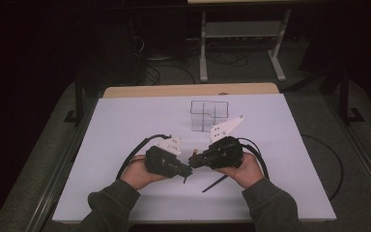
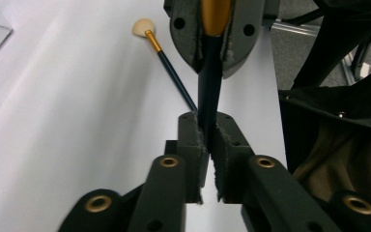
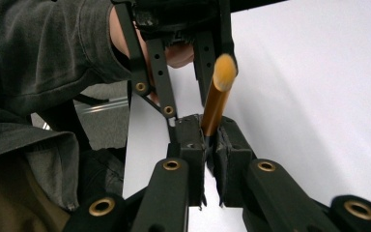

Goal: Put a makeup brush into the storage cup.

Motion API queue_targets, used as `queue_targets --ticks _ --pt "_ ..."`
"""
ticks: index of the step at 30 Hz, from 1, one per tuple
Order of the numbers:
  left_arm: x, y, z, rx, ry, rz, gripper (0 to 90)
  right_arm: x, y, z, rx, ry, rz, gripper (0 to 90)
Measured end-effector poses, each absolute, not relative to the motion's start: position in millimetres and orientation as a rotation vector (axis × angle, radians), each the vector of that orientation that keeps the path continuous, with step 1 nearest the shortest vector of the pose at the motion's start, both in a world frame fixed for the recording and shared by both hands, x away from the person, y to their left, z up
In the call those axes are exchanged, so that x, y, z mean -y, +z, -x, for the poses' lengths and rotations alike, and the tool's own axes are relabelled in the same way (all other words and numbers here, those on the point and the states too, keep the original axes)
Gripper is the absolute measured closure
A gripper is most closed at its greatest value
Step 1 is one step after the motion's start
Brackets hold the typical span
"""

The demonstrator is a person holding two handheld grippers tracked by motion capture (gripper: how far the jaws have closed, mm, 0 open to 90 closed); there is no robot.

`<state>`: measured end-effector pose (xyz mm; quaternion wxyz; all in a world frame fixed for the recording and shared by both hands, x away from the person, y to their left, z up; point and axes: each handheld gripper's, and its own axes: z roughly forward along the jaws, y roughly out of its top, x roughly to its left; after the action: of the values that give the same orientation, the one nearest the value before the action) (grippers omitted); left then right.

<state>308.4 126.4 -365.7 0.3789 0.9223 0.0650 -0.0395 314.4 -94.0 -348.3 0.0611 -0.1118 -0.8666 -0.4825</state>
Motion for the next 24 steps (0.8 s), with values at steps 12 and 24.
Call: queue_targets --ticks 12,24 --pt "-143.3 -366.1 -302.6 -0.251 -0.011 -2.348 70.5 98.5 -337.4 -319.9 2.693 -1.389 0.352 82.6" --pt "-174.7 -370.9 -297.4 -0.355 0.054 -2.306 65.5 110.8 -331.7 -331.2 2.753 -1.315 0.417 82.6"
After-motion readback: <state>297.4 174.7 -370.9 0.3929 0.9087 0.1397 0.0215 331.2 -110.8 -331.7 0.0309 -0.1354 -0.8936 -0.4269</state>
